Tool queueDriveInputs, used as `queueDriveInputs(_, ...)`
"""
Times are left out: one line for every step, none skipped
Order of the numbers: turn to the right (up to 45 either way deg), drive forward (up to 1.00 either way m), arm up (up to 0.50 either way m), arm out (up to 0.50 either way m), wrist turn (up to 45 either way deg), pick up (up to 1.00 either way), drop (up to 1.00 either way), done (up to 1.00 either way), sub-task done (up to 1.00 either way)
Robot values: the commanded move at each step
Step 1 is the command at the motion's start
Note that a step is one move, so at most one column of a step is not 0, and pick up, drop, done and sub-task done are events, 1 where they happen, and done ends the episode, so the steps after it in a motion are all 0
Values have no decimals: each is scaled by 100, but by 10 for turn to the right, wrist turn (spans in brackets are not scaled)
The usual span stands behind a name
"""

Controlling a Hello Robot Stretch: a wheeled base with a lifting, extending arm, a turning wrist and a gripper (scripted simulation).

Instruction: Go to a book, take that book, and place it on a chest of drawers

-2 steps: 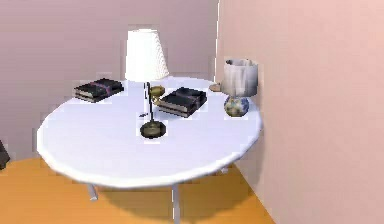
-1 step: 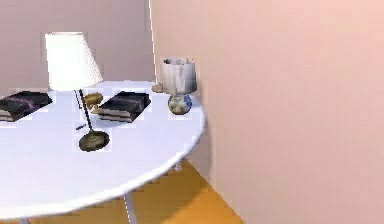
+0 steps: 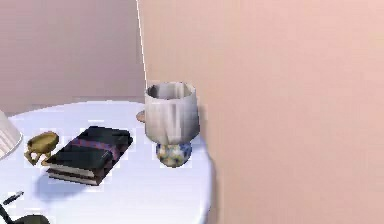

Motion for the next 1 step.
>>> queueDriveInputs(-450, 0, 0, 0, 0, 0, 0, 0, 0)
